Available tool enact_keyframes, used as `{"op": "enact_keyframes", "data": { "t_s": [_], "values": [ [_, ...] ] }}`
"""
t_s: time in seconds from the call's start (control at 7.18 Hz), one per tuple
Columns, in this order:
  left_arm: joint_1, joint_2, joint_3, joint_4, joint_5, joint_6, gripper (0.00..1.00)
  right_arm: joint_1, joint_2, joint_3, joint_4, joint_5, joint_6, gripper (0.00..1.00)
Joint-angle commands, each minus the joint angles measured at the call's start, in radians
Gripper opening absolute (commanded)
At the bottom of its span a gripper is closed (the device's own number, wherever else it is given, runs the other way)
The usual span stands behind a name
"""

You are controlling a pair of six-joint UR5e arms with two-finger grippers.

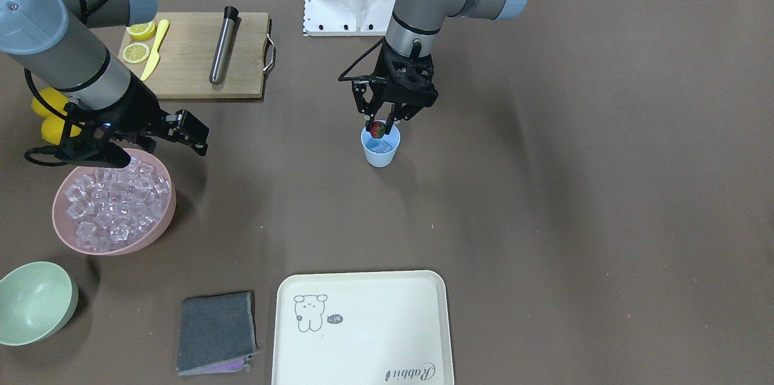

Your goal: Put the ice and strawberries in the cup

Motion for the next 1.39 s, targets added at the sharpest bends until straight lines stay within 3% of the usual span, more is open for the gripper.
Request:
{"op": "enact_keyframes", "data": {
  "t_s": [0.0, 0.14, 0.7, 0.84, 0.98, 1.11, 1.25],
  "values": [
    [0.001, 0.003, 0.018, -0.010, 0.004, 0.003, 0.14, 0.000, 0.000, -0.002, 0.000, 0.000, -0.008, 0.99],
    [0.001, 0.021, 0.012, -0.012, 0.011, 0.004, 0.97, 0.000, 0.000, -0.002, 0.000, 0.000, -0.007, 0.99],
    [-0.061, 0.091, -0.122, 0.020, 0.005, 0.079, 0.98, 0.056, -0.008, 0.004, 0.000, 0.050, -0.043, 0.99],
    [-0.125, 0.130, -0.185, 0.089, -0.002, 0.222, 0.98, 0.114, -0.043, 0.004, -0.002, 0.093, -0.127, 0.99],
    [-0.252, 0.177, -0.198, 0.092, -0.078, 0.336, 0.98, 0.177, -0.099, 0.004, -0.003, 0.122, -0.242, 0.99],
    [-0.350, 0.232, -0.200, 0.088, -0.144, 0.439, 0.98, 0.243, -0.168, 0.001, -0.005, 0.141, -0.371, 0.99],
    [-0.440, 0.318, -0.194, 0.018, -0.144, 0.523, 0.98, 0.314, -0.246, -0.005, -0.011, 0.143, -0.528, 0.99]
  ]
}}
